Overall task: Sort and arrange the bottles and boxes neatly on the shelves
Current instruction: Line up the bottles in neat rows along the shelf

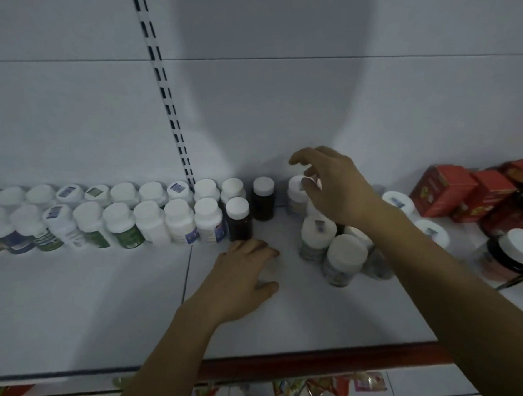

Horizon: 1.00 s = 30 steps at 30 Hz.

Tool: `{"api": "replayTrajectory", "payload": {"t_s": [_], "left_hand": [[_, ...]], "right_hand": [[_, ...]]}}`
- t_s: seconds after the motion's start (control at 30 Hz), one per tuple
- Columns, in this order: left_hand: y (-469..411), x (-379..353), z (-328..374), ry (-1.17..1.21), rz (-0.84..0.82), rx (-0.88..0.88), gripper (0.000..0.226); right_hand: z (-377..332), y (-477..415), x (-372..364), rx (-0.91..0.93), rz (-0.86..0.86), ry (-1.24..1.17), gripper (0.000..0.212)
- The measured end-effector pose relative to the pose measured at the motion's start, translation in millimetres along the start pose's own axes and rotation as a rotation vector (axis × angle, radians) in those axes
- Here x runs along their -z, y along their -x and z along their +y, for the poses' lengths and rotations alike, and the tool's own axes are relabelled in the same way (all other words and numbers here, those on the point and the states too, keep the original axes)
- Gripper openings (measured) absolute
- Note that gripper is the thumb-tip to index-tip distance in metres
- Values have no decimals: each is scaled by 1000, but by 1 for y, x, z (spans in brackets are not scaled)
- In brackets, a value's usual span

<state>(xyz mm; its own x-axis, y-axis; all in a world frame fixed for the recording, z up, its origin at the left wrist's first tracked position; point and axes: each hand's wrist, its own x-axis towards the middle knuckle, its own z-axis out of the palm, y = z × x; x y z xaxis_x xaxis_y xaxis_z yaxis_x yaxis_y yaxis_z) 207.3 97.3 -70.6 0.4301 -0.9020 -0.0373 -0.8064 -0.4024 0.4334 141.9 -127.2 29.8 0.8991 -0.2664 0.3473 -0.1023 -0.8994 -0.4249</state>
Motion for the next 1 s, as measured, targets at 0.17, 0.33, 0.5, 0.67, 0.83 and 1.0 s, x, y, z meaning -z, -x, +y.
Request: {"api": "replayTrajectory", "payload": {"t_s": [0.17, 0.33, 0.5, 0.67, 0.83, 1.0], "left_hand": [[-25, -5, 40, 355, 27, -4, 113], [-53, -16, 72, 417, 63, -32, 146], [-78, -31, 105, 323, 123, -31, 133], [-99, -40, 132, 253, 189, 73, 109], [-110, -43, 143, 234, 212, 163, 97], [-116, -29, 165, 153, 245, 283, 79]], "right_hand": [[32, 62, 50, -78, 139, -6, 35], [55, 128, 68, -279, -291, 242, 114], [91, 141, 60, -359, -420, 379, 105], [111, 125, 71, -354, -336, 483, 83], [118, 121, 105, -202, -308, 475, 84], [147, 143, 167, -153, -239, 515, 64]]}}
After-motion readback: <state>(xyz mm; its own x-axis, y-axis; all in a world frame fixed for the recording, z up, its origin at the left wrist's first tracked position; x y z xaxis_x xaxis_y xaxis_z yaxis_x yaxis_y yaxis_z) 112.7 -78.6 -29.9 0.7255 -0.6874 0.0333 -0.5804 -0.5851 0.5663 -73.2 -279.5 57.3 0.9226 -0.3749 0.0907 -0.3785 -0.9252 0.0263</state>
